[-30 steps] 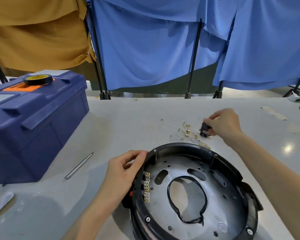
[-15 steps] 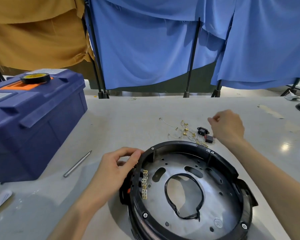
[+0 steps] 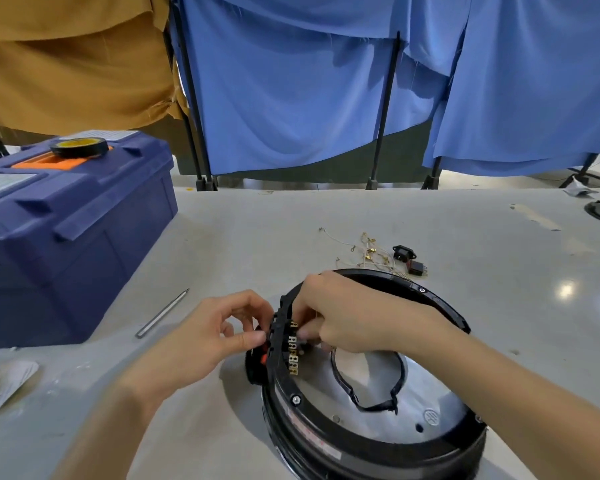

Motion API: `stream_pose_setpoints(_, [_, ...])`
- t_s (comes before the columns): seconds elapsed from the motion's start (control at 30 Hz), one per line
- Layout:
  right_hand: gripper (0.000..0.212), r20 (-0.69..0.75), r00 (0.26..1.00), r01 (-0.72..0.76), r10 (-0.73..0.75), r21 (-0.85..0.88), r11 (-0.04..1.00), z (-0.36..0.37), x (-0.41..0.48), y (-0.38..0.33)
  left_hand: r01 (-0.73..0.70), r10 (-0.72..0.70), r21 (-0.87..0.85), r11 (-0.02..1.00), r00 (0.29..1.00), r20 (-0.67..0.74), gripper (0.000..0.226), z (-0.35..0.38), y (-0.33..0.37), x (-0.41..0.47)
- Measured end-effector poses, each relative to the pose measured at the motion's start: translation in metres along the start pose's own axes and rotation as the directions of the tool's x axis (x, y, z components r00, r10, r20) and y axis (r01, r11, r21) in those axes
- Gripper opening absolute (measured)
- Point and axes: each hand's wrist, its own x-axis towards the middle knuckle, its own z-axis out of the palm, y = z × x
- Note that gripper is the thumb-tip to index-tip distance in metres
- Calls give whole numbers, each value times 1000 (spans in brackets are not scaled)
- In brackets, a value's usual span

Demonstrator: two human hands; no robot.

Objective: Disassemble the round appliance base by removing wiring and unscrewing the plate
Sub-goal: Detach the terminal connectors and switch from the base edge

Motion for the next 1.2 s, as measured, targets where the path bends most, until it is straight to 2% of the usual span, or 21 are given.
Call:
stream_pose_setpoints(0.13, [12,-36,999,-15,17,41,999,5,1,1,-47,49,105,993,999,-12,15,2,4,0])
stream_pose_setpoints(0.33, [20,-86,993,79,-78,10,997,5,0,2,-82,88,225,971,996,-13,19,6,6,-2])
stream_pose_setpoints(0.6, [19,-60,995,89,-80,174,981,10,0,12,-45,66,358,933,997,-46,27,10,1,-5])
stream_pose_setpoints(0.87, [18,-79,993,108,-87,308,945,17,1,19,-32,66,384,923,995,-74,22,17,4,-4])
stream_pose_setpoints(1.2, [15,-148,987,118,-65,386,915,24,5,23,-13,47,367,930,995,-83,18,20,4,-2])
